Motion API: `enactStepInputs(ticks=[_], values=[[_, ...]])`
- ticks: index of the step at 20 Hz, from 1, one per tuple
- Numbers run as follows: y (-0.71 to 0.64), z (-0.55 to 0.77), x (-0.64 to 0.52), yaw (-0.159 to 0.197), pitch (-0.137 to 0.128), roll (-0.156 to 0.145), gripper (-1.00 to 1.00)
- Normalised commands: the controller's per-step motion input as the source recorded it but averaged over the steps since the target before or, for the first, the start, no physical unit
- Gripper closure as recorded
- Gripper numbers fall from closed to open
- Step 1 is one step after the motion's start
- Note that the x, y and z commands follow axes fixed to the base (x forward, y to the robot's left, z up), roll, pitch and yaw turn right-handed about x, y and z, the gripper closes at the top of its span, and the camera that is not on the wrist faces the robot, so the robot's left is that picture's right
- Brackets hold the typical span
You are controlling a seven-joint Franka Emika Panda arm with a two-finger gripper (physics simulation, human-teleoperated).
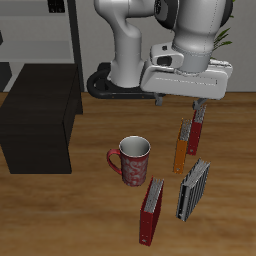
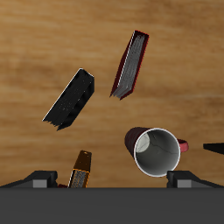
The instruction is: Place the striped book upright on top of the shelf
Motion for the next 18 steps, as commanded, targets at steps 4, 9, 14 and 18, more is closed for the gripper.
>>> enactStepInputs(ticks=[4, 9, 14, 18], values=[[0.39, -0.09, 0.46, -0.055, 0.010, -0.021, -1.00], [0.12, -0.16, 0.20, -0.020, -0.007, -0.017, -1.00], [0.17, -0.18, 0.15, -0.045, -0.004, 0.060, -1.00], [0.16, -0.15, 0.16, -0.032, -0.022, 0.081, -1.00]])
